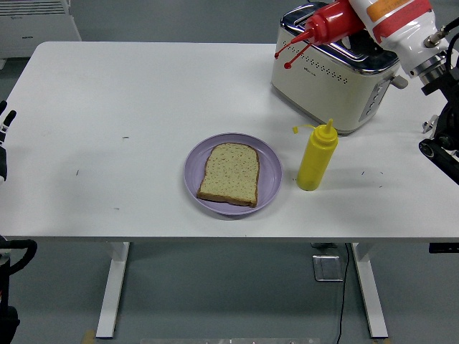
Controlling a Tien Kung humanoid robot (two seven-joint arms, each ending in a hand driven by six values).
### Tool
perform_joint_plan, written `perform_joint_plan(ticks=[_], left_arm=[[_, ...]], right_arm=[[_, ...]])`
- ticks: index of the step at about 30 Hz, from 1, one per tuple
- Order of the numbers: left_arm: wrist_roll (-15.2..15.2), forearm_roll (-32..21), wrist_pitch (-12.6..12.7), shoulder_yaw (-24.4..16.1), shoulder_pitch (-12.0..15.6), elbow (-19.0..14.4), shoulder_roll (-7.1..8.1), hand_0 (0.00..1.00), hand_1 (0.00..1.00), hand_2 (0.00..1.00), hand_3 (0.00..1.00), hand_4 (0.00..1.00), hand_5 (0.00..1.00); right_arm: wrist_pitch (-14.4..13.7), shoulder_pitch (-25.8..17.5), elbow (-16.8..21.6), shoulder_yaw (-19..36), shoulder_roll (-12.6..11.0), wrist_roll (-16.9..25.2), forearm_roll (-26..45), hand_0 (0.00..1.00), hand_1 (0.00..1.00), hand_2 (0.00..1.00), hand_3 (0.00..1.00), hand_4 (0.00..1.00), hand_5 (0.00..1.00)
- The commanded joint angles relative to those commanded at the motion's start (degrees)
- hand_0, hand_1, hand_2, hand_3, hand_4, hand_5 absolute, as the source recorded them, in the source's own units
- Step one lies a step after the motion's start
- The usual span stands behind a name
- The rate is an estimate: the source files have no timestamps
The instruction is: Pick up the cup,pour liquid into bread,place the cup on the desk
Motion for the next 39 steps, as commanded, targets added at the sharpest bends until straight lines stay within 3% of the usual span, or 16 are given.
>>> perform_joint_plan(ticks=[4, 11, 17, 19, 26, 30, 39], left_arm=[[0.0, 0.0, 0.0, -0.1, 0.0, 0.0, -0.04, 0.715, 0.755, 0.790, 0.702, 0.662, 0.998], [0.0, 0.0, -0.1, 0.0, -0.2, 0.0, -0.18, 0.715, 0.755, 0.789, 0.702, 0.662, 0.998], [0.0, 0.0, 0.0, -0.3, 0.0, 0.0, -0.15, 0.715, 0.755, 0.789, 0.702, 0.662, 0.998], [0.0, 0.0, 0.0, -0.5, 0.1, 0.0, -0.12, 0.716, 0.754, 0.789, 0.702, 0.662, 0.998], [0.0, 0.0, 0.0, -0.4, 0.1, 0.0, -0.18, 0.716, 0.755, 0.789, 0.702, 0.662, 0.998], [0.1, 0.0, -0.1, -0.1, -0.1, 0.0, -0.29, 0.716, 0.755, 0.790, 0.702, 0.662, 0.998], [0.0, 0.0, 0.0, -0.8, 0.2, 0.0, -0.20, 0.716, 0.755, 0.789, 0.702, 0.662, 0.998]], right_arm=[[0.1, 0.7, 0.0, -2.4, 0.2, -0.4, 0.0, 0.005, 0.124, 0.275, 0.355, 0.640, 0.248], [1.4, 2.2, -1.7, -13.0, 1.4, -0.9, 0.0, 0.005, 0.123, 0.277, 0.356, 0.651, 0.239], [1.6, 3.3, -2.7, -9.3, 1.6, -2.3, 0.0, 0.006, 0.123, 0.275, 0.357, 0.658, 0.240], [1.8, 3.6, -2.7, -8.7, 1.9, -2.6, 0.0, 0.006, 0.125, 0.274, 0.357, 0.606, 0.250], [2.3, 4.9, -3.7, -14.4, 4.8, -3.5, 0.0, 0.008, 0.127, 0.274, 0.357, 0.600, 0.246], [3.0, 6.4, -6.3, -20.6, 7.1, -4.1, 0.0, 0.013, 0.126, 0.274, 0.358, 0.596, 0.247], [0.3, 4.6, -3.7, -12.1, 6.1, -4.0, 0.0, 0.013, 0.127, 0.274, 0.359, 0.592, 0.246]])
